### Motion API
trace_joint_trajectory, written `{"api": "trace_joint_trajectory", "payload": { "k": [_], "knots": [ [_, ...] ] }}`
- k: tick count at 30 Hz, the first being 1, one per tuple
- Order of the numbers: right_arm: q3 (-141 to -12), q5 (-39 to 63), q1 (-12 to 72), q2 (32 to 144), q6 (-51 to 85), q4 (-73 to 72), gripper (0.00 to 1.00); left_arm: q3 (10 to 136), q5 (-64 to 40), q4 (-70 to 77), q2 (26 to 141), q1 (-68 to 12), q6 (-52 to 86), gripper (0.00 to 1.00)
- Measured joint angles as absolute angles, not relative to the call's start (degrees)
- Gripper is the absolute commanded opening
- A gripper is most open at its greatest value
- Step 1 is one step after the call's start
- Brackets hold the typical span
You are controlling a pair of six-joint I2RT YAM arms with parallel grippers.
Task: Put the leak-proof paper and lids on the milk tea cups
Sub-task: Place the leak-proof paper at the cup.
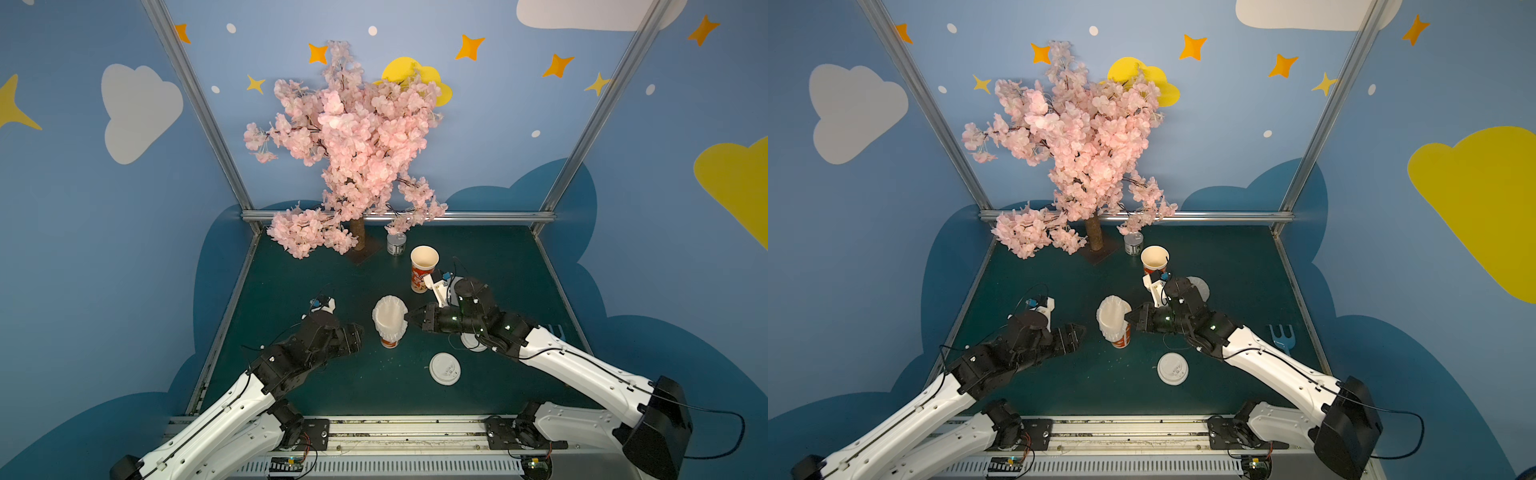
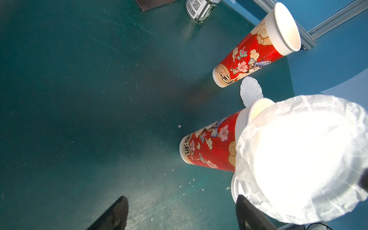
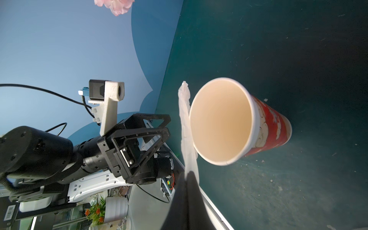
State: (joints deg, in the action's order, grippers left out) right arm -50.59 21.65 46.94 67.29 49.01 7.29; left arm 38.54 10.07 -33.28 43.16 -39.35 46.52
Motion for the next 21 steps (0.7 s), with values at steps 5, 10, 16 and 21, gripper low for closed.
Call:
{"api": "trace_joint_trajectory", "payload": {
  "k": [5,10,16,21],
  "knots": [
    [-50.7,23.27,43.88,69.04,48.97,7.18,0.0,39.11,9.61,-32.93,44.01,-39.07,46.24,0.85],
    [-51.0,25.39,41.28,70.96,49.06,7.42,0.0,39.66,8.91,-32.69,44.64,-38.85,45.91,0.85],
    [-52.36,28.01,39.94,73.32,48.99,7.64,0.0,39.66,8.49,-32.47,45.21,-38.59,45.39,0.85],
    [-53.04,30.17,39.42,75.11,48.84,7.81,0.0,39.66,8.03,-32.45,45.67,-38.37,45.23,0.85]
  ]
}}
